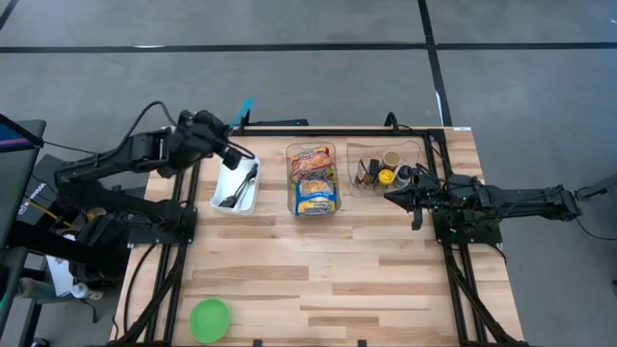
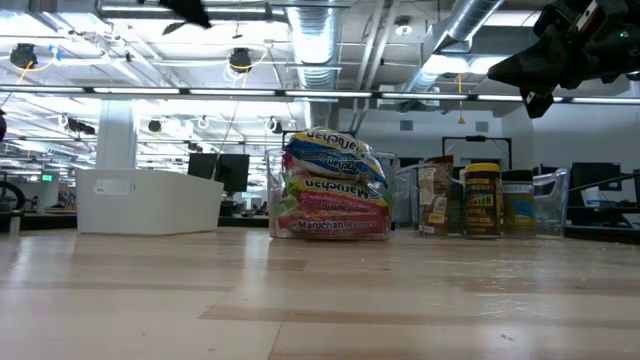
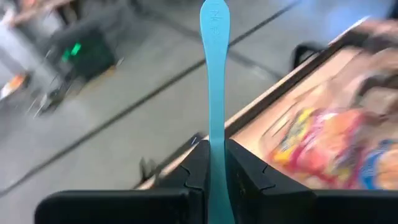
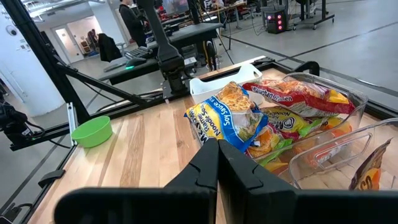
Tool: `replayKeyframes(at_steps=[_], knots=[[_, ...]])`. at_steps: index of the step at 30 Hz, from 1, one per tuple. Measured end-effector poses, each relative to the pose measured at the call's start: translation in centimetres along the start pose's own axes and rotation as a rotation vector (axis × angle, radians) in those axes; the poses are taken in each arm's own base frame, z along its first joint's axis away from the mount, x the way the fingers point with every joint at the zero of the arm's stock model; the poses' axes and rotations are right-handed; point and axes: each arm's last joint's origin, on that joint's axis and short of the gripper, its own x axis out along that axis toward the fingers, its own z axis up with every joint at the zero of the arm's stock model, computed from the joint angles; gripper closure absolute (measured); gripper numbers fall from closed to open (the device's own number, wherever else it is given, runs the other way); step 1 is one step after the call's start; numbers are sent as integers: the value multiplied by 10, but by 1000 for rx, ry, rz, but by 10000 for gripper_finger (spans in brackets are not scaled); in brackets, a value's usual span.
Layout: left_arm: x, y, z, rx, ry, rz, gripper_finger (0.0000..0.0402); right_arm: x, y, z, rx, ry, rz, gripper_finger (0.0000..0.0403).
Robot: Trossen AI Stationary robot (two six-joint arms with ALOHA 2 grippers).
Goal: Pick & Place Food Item
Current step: Put the blue spoon into the white bin
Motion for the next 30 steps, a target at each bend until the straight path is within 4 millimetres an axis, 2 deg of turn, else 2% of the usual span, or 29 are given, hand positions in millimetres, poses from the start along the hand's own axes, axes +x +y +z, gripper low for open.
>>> replayKeyframes(at_steps=[6, 12, 17, 25, 30], knots=[[28, 0, -32, -61, 166, 78, 375, 0, 0, 0, 0, 0, 0, 403], [61, -6, -88, -147, 309, 169, 369, 0, 0, 0, 0, 0, 0, 403], [83, -14, -125, -186, 359, 130, 374, 0, 0, 0, 0, 0, 0, 403], [101, -17, -173, -260, 420, 115, 368, 0, 0, 0, 0, 0, 0, 403], [105, -19, -192, -276, 460, 73, 376, 0, 0, 0, 0, 0, 0, 403]])
